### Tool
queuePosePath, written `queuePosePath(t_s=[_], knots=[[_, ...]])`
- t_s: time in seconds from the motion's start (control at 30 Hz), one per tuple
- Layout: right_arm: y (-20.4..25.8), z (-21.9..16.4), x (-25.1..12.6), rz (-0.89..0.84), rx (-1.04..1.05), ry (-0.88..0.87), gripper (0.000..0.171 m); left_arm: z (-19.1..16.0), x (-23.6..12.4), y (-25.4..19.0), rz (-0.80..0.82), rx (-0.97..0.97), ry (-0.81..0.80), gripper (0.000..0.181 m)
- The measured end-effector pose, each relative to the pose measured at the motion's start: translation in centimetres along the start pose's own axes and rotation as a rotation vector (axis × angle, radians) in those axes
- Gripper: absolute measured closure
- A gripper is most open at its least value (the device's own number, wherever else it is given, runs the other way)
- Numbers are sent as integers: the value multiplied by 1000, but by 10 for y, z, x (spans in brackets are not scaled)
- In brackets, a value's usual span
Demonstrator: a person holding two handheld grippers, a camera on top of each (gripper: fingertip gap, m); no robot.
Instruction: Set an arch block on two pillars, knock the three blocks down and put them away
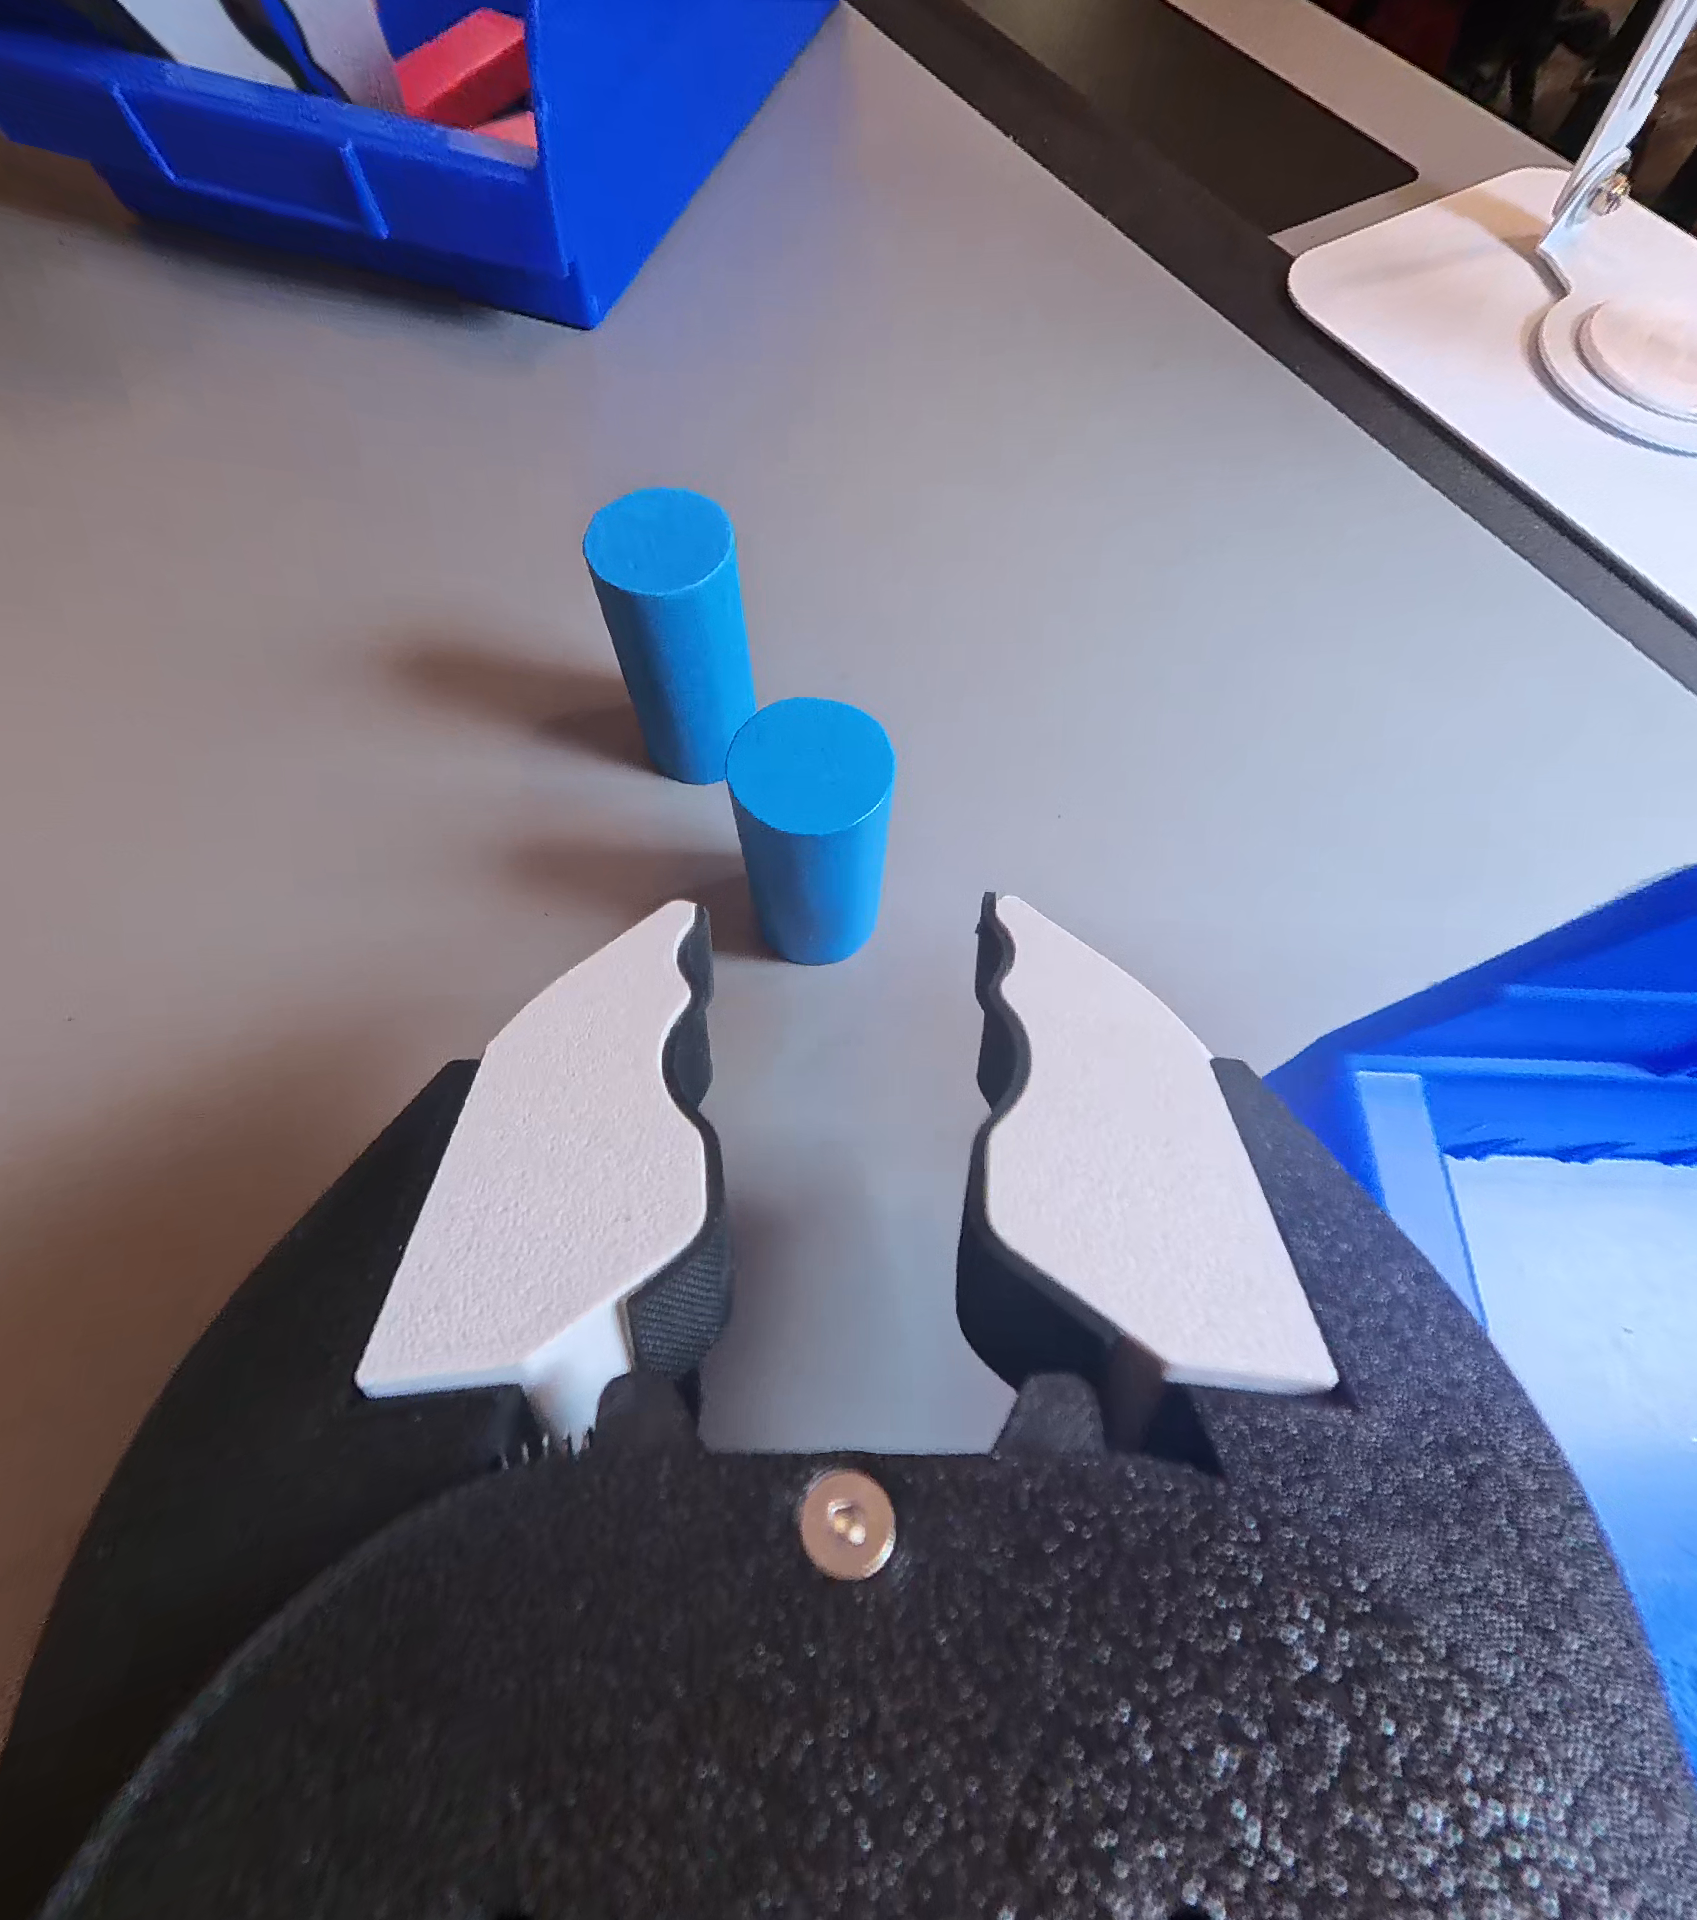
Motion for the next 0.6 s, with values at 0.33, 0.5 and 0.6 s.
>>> queuePosePath(t_s=[0.33, 0.5, 0.6], knots=[[-4, -4, -1, -3, -6, 13, 122, -2, -20, 14, 157, 63, -48, 176], [-3, -6, 4, 12, 3, 27, 122, 4, -33, 7, 173, 262, -11, 143], [-2, -9, 7, 10, -5, 45, 122, 10, -33, 4, 179, 408, 12, 134]])
Point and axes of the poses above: each gripper's, where its closed fingertips meet, x out along the fingers, z out of its top, y = z × x across the jaws, the point moved 4 cm from there along -x, back along the fingers, and after that the axes turned 1 degree about y, right-handed, at the moved point
